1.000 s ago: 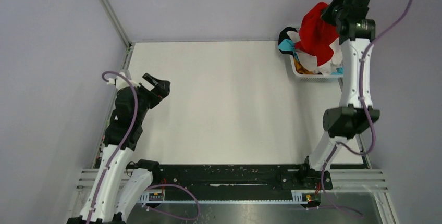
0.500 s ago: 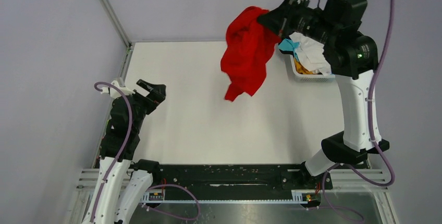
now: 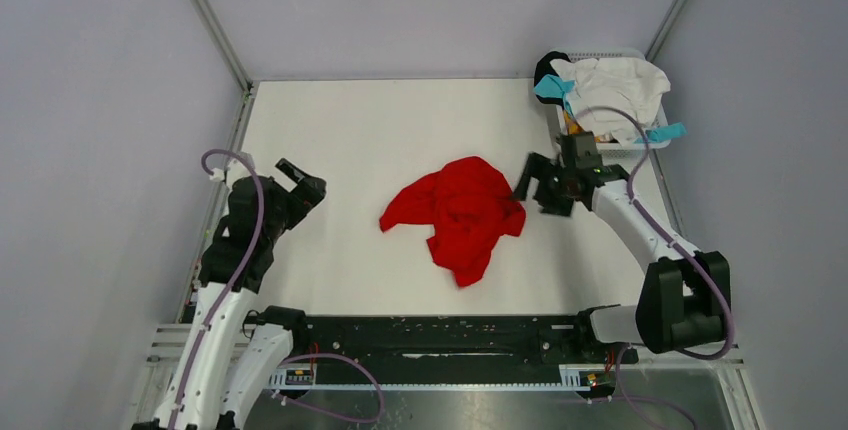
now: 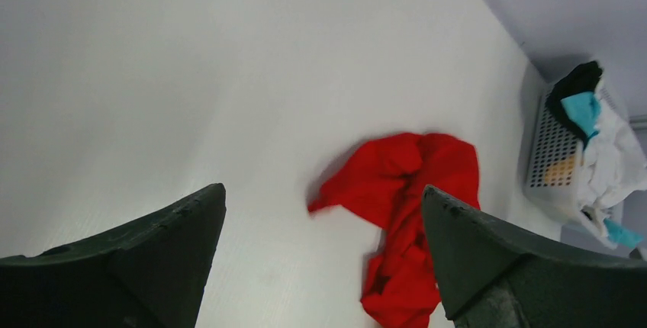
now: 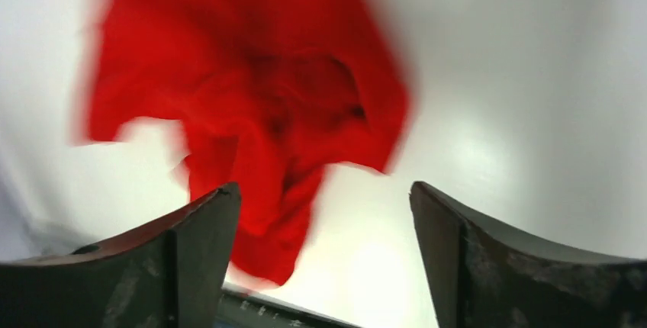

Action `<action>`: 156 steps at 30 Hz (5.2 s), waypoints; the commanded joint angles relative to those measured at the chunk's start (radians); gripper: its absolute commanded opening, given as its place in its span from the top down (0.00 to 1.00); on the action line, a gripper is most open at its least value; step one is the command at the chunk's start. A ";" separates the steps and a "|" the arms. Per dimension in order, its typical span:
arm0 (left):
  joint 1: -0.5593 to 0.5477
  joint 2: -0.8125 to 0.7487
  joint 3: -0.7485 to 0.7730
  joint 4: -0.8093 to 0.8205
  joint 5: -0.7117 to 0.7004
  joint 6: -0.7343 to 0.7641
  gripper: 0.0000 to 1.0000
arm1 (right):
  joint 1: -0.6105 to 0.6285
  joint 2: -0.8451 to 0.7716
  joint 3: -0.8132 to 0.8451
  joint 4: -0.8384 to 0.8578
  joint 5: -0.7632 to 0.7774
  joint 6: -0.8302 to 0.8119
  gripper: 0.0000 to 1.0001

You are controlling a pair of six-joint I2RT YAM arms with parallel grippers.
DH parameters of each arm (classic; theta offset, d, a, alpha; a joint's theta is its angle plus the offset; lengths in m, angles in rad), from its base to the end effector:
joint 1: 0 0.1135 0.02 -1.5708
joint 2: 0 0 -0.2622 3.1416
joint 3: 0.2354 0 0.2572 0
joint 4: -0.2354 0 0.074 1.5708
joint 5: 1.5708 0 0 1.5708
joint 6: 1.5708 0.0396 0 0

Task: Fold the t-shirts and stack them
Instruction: Move the tshirt to the center of the board, then flatten out the tshirt

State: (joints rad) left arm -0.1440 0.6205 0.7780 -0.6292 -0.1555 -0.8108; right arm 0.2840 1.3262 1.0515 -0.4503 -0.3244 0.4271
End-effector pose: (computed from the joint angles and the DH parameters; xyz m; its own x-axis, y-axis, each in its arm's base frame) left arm 0.1444 -0.0147 0.3130 -0.3136 -0.6781 -0.6647 -0.3223 0.7345 -0.5972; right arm 0.2816 0.0953 0.2838 -0.7843 0.1801 -0.5937 -0.1865 0.8443 0.5024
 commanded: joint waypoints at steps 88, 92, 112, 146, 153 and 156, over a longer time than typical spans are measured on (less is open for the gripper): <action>-0.301 -0.056 0.484 0.242 -0.578 0.302 1.00 | 0.362 -0.581 0.333 -0.092 1.116 -0.318 1.00; -0.300 -0.123 0.515 0.284 -0.483 0.326 1.00 | 0.362 -0.658 0.380 -0.111 1.017 -0.320 1.00; -0.301 -0.032 0.864 0.234 -0.191 0.397 1.00 | 0.362 -0.531 0.860 -0.215 0.766 -0.422 1.00; 0.078 1.463 1.267 0.052 -0.146 0.276 0.01 | -0.010 1.078 1.638 -0.143 0.568 -0.302 0.00; 0.075 1.145 0.744 0.117 0.046 0.188 0.01 | 0.023 0.440 0.559 0.185 0.405 -0.140 0.01; 0.071 1.076 0.582 0.147 0.118 0.171 0.01 | 0.071 0.282 0.285 0.188 0.353 -0.057 0.01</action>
State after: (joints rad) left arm -0.0711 1.7821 1.5085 -0.5262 -0.1776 -0.5945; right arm 0.2897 1.8408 1.6024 -0.3862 0.1436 0.2241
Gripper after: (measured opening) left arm 0.989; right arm 0.993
